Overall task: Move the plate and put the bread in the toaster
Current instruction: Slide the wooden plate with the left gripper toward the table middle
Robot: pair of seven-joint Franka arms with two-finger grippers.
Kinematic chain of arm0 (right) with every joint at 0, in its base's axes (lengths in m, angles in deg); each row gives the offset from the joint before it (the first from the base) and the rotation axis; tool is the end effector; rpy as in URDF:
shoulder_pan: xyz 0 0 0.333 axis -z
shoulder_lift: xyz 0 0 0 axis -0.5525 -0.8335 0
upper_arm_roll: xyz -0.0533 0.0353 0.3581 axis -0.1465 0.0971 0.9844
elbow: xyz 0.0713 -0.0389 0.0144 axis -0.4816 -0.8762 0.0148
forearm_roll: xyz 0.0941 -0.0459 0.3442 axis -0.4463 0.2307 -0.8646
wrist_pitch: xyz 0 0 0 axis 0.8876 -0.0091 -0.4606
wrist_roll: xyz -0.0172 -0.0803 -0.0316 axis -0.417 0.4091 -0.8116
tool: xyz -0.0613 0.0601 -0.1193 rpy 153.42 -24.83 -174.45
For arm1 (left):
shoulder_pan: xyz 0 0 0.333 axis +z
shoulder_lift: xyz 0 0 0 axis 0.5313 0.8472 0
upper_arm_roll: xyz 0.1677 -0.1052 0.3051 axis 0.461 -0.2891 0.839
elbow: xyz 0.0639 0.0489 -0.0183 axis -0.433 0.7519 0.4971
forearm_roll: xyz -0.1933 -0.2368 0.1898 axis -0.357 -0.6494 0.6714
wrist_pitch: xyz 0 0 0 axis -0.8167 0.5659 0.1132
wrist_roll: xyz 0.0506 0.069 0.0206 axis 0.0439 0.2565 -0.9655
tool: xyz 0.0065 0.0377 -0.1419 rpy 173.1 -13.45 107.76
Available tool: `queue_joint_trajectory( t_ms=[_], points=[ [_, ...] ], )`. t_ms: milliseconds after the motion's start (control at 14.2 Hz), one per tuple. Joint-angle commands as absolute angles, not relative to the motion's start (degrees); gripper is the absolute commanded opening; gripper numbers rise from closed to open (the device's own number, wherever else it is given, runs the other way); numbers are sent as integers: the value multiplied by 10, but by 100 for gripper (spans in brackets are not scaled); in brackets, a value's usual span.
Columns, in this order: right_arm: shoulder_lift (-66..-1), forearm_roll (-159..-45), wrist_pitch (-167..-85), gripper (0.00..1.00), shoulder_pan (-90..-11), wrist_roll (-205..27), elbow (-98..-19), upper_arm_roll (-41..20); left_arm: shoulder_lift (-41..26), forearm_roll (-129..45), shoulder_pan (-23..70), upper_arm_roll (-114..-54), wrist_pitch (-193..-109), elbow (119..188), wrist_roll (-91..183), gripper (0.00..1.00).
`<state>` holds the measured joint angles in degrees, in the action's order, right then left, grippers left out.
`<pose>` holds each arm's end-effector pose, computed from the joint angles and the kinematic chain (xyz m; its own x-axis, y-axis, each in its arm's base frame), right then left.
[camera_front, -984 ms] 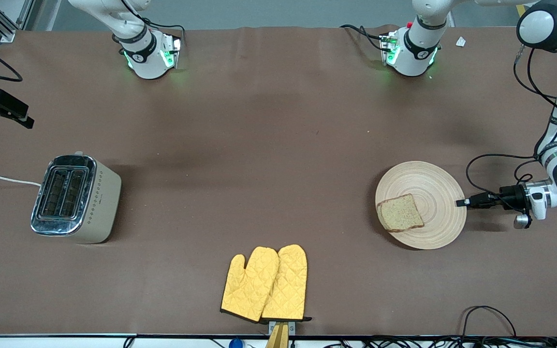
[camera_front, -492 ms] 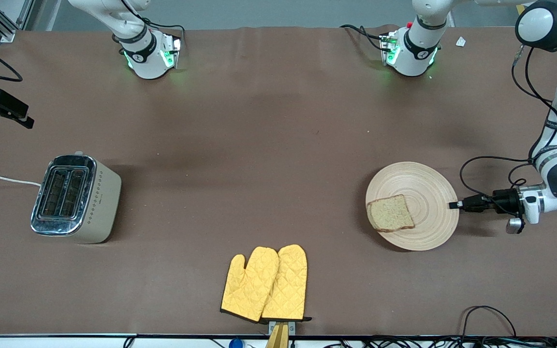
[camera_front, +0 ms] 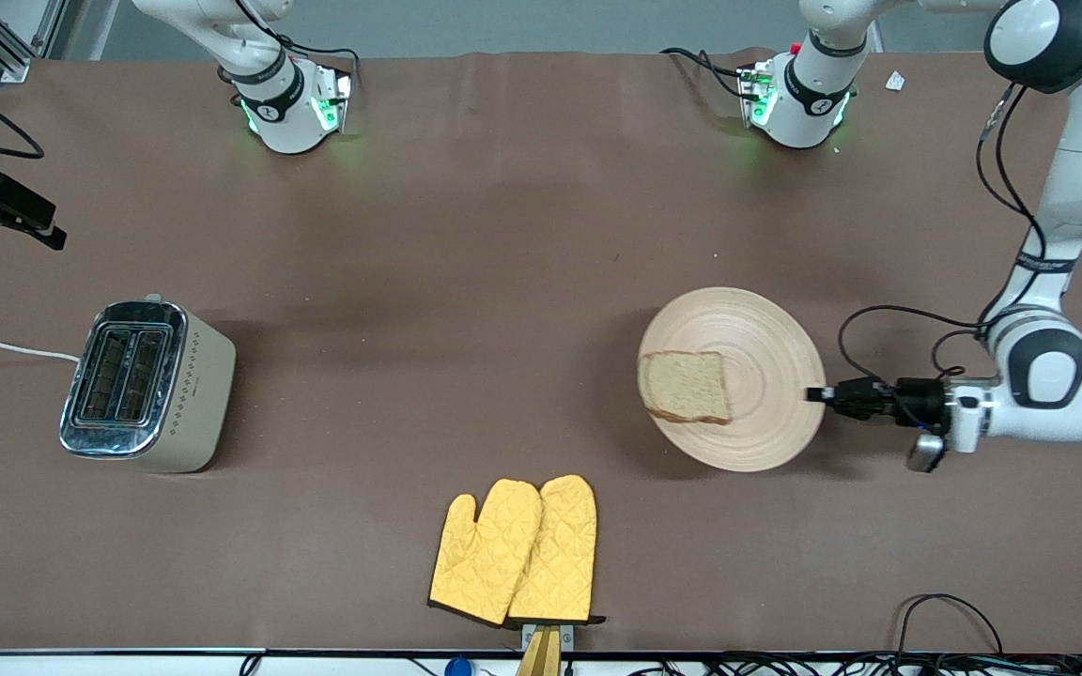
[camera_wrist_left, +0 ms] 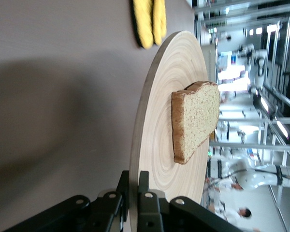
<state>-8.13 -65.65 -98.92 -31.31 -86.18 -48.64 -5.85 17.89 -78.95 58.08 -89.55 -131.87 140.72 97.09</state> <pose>0.5054 -0.0266 0.6557 0.9996 -0.0168 0.0220 -0.0164 -0.9997 -0.0152 0.6571 -0.0171 0.2182 0.9658 -0.2560 0.0408 -0.1243 -0.3191 0.9395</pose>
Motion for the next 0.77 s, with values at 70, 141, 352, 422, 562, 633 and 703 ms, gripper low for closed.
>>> queue_joint_trajectory(
  t_ms=[70, 141, 352, 422, 562, 633, 703],
  points=[
    [-85, -658, -990, 100, -310, -864, -483, -55, 164, -827, 490, -918, -1371, 1415, 907, 0],
    [-85, -659, -990, 100, -310, -864, -483, -55, 164, -834, 464, -918, -1391, 1415, 895, 0],
    [-89, -659, -986, 100, -310, -864, -488, -55, 170, -867, 391, -919, -1477, 1416, 892, 0],
    [-88, -660, -988, 100, -311, -863, -501, -55, 172, -882, 361, -918, -1511, 1417, 892, 0],
    [-92, -660, -1000, 100, -328, -863, -526, -55, 183, -904, 318, -918, -1569, 1416, 891, 0],
    [-92, -660, -1008, 100, -339, -862, -532, -55, 189, -923, 303, -918, -1592, 1415, 892, 0],
    [-104, -660, -1012, 100, -342, -862, -533, -55, 191, -938, 280, -917, -1607, 1415, 894, 0]
  ],
)
